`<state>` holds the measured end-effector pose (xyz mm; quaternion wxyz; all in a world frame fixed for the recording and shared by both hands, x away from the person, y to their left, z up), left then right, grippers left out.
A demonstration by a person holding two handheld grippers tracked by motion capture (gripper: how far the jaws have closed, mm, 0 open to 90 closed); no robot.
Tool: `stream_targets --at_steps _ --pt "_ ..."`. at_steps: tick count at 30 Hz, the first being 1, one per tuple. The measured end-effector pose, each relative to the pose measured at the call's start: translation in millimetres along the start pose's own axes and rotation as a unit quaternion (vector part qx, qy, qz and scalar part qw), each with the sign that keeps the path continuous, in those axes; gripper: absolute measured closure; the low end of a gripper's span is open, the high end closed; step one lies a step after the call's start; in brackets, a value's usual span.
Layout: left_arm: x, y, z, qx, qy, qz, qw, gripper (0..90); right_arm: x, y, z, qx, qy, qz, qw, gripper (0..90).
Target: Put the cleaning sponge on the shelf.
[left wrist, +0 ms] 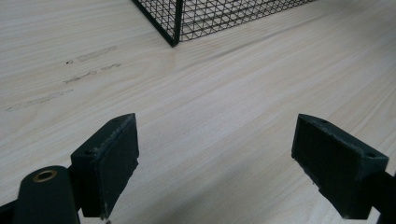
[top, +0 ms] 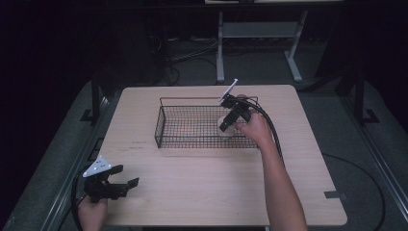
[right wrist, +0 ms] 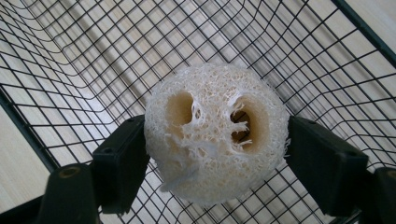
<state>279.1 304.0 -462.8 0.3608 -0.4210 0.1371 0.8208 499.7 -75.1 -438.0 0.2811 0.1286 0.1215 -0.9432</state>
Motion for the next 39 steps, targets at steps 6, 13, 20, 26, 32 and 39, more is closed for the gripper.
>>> stream_targets --at_steps 6,13,20,26,32,39 --pt "-0.4 0.6 -0.7 0.000 0.000 0.000 1.0000 13.7 0.9 0.1 2.7 0.003 0.001 -0.001 1.0000 20.0" --pt "-0.8 0.6 -1.5 0.002 -0.002 -0.001 1.0000 13.7 2.4 -0.5 12.5 -0.003 0.011 0.001 0.9999 19.6" --pt "-0.6 0.4 -1.8 0.002 -0.003 -0.001 1.0000 13.7 4.2 0.1 20.1 -0.002 0.014 0.002 0.9999 18.3" --pt "-1.8 1.3 -3.2 0.002 -0.002 0.000 1.0000 13.7 6.5 -0.8 26.6 -0.004 0.017 0.005 0.9998 18.0" --pt "-2.9 2.8 -4.6 0.004 -0.002 -0.002 1.0000 13.7 8.4 -2.5 35.4 -0.005 0.027 0.006 0.9996 17.9" --pt "-3.4 3.6 -5.4 0.003 -0.003 -0.003 1.0000 13.7 13.7 -0.9 45.1 -0.004 0.032 0.006 0.9995 17.1"
Point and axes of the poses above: each handheld gripper's, and its own axes: z roughly backward along the jaws, x roughly out of its underside, y roughly to its right, the point moved 5 cm from there along -z, roughly forward along the jaws, and after that the axes turned 14 degrees about -z, right-handed, at the moved point
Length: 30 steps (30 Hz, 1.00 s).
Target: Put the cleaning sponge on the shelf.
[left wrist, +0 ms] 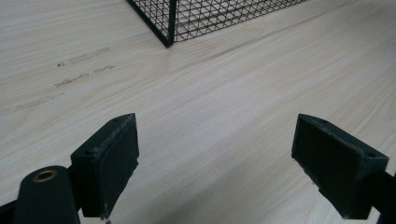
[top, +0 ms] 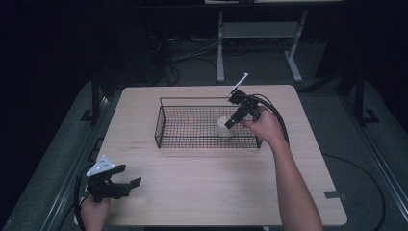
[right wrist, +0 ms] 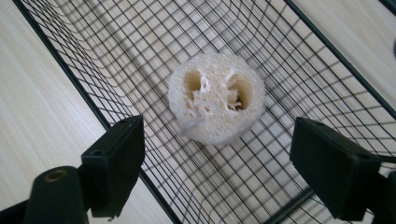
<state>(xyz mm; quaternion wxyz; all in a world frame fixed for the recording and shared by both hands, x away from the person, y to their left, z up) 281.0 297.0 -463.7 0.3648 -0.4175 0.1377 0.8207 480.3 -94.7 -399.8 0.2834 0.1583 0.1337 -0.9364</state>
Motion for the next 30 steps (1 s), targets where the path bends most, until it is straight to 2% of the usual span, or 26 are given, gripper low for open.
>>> stream_targets --at_steps 15,25,30 --pt "-0.3 0.4 0.3 0.002 0.000 -0.004 1.0000 13.7 10.7 -9.4 16.5 0.010 -0.002 0.016 0.9998 15.8" --pt "-0.8 1.5 -0.6 0.002 -0.001 -0.006 1.0000 13.7 19.8 -11.7 25.1 0.003 0.009 0.017 0.9998 15.7" --pt "0.7 0.9 0.9 0.000 -0.002 -0.004 1.0000 13.7 29.1 -12.0 22.6 -0.005 0.004 0.018 0.9998 15.8"
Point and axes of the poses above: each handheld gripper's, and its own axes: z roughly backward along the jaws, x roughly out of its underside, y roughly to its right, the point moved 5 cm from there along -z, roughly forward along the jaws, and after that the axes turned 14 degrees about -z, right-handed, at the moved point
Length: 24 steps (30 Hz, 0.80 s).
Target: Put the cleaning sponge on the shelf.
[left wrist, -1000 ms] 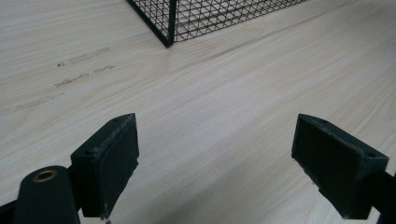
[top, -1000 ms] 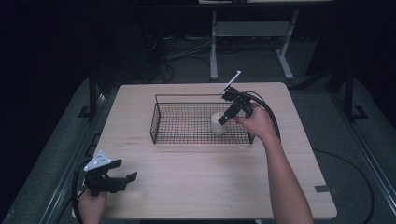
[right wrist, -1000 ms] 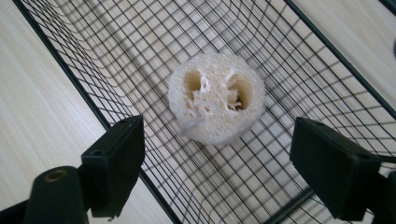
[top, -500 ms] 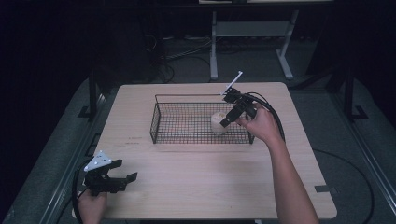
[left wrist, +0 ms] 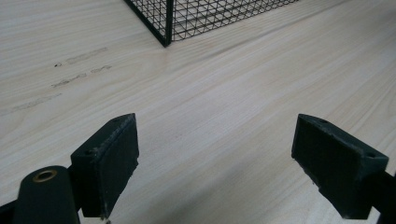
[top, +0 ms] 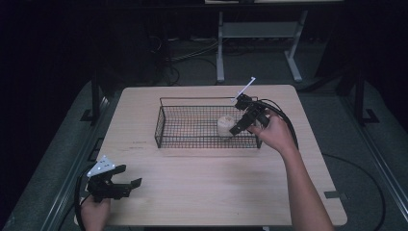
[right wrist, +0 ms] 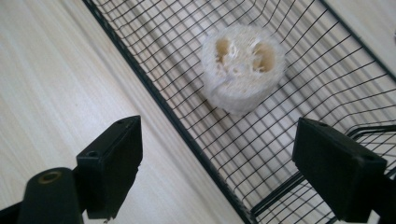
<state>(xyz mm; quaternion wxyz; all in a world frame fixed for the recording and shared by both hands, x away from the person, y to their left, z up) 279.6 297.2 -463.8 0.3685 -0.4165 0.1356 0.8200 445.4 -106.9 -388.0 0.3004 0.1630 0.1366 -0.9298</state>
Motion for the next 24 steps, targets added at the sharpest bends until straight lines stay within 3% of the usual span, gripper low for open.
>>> stream_targets --at_steps 9,24 --pt "0.5 0.4 0.0 -0.001 -0.001 0.000 1.0000 13.7 10.9 3.6 2.4 0.002 -0.003 -0.005 1.0000 15.3" --pt "0.4 0.9 0.1 -0.001 0.000 0.001 1.0000 13.7 24.6 -5.7 9.5 0.004 0.002 0.009 1.0000 14.8"
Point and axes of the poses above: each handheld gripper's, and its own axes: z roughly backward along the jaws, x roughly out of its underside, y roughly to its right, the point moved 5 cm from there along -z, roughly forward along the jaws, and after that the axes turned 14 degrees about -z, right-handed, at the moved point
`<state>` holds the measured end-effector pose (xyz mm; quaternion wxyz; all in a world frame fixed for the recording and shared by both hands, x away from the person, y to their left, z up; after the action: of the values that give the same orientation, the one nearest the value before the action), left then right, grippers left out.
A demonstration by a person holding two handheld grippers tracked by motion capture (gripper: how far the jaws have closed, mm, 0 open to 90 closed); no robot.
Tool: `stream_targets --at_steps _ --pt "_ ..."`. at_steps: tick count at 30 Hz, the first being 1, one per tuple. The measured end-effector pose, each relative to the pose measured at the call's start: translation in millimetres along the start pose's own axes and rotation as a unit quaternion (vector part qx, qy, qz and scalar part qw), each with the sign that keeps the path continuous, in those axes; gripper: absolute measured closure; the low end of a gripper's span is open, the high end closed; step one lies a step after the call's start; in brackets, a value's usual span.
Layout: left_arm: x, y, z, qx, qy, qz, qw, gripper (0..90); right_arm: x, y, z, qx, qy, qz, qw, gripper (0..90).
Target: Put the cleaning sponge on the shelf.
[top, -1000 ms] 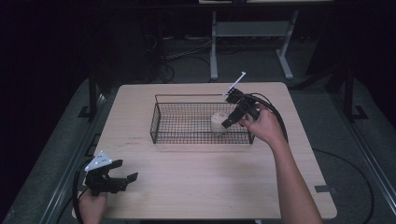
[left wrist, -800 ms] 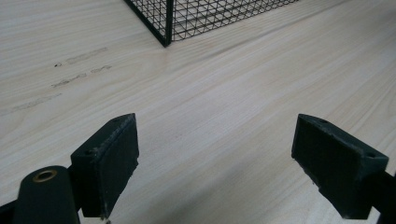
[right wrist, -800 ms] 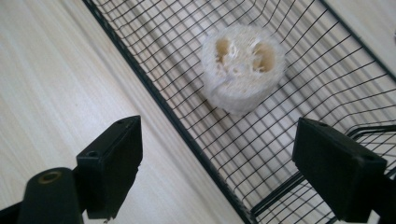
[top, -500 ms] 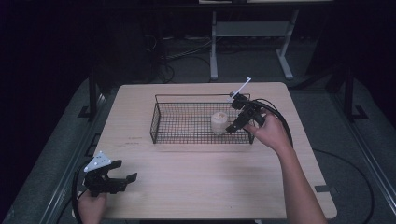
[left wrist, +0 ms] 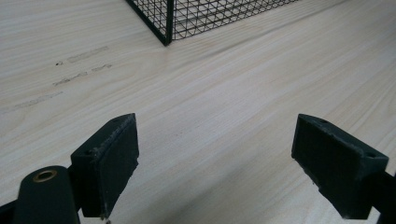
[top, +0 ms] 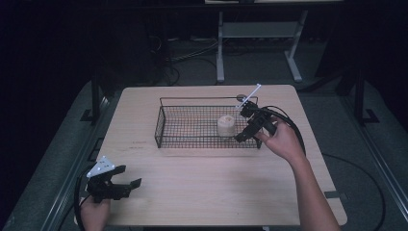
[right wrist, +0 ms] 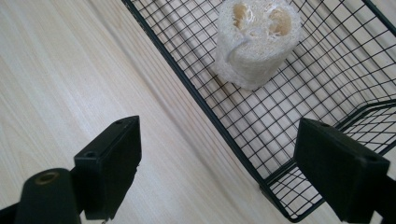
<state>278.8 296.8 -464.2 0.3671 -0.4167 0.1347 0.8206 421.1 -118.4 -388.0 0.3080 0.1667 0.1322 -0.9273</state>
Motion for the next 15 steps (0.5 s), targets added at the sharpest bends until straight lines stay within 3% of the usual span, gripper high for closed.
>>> stream_targets --at_steps 15 --pt "0.1 0.3 -0.1 0.000 -0.002 -0.001 1.0000 13.7 14.9 -3.6 -1.8 -0.005 -0.002 -0.005 1.0000 14.6"
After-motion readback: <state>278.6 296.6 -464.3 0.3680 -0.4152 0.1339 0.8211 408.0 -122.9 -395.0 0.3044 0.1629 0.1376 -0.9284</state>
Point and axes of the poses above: each handheld gripper's, and its own axes: z roughly backward along the jaws, x roughly out of its underside, y roughly to its right, the point moved 5 cm from there along -z, roughly forward along the jaws, and after that the axes turned 14 degrees about -z, right-handed, at the moved point
